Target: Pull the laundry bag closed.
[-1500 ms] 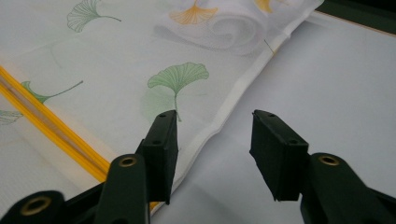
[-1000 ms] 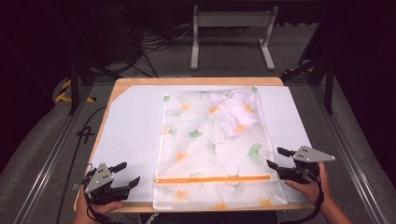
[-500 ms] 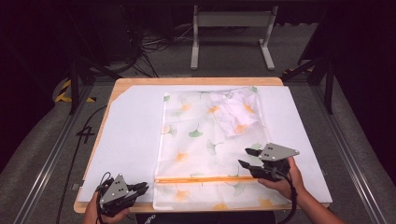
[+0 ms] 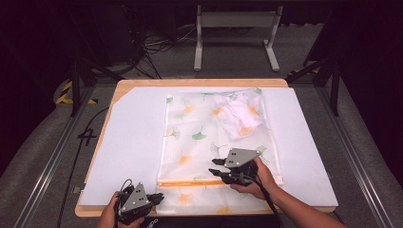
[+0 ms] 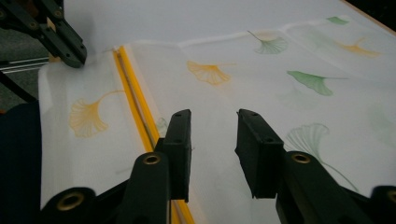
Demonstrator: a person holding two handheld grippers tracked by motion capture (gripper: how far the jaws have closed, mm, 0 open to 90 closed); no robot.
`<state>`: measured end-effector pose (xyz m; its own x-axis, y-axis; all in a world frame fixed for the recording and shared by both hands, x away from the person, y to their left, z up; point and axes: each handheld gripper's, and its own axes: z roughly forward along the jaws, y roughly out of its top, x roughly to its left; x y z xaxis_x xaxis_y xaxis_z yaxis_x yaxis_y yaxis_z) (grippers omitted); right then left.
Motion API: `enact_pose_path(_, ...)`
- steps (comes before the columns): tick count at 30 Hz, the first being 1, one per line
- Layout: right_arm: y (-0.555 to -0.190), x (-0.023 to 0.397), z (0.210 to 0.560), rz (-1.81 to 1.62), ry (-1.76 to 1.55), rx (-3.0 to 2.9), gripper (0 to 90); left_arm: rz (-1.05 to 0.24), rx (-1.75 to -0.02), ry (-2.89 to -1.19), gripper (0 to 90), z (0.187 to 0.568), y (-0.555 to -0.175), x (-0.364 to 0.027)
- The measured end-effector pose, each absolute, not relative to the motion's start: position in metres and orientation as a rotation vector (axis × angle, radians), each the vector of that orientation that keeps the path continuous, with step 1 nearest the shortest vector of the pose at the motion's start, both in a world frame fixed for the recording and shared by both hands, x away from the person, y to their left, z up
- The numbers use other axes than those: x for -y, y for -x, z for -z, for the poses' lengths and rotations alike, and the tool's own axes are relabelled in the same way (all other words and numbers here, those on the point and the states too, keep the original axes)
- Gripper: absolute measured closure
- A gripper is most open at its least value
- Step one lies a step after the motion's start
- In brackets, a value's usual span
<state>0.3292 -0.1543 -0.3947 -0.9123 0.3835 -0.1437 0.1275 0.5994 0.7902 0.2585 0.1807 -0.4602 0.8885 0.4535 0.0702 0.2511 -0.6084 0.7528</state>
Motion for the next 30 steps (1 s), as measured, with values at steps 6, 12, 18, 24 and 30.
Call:
enact_pose_path(6, -0.330, 0.131, 0.395, -1.221, -0.363, -2.558, 68.7, -0.306, -0.506, -2.242, 87.6, 0.462, -0.260, -0.181)
enact_pose_path(12, -0.329, 0.105, 0.395, -1.233, -0.302, -2.573, 68.1, -0.306, -0.485, -2.244, 87.7, 0.463, -0.261, -0.182)
enact_pose_path(18, -0.330, 0.077, 0.397, -1.213, -0.191, -2.630, 74.0, -0.308, -0.484, -2.238, 88.7, 0.464, -0.260, -0.182)
enact_pose_path(24, -0.334, 0.045, 0.399, -1.226, -0.139, -2.711, 74.6, -0.318, -0.476, -2.238, 89.3, 0.465, -0.260, -0.182)
enact_pose_path(30, -0.330, 0.013, 0.407, -1.184, -0.065, -2.773, 70.5, -0.320, -0.472, -2.231, 89.8, 0.466, -0.259, -0.182)
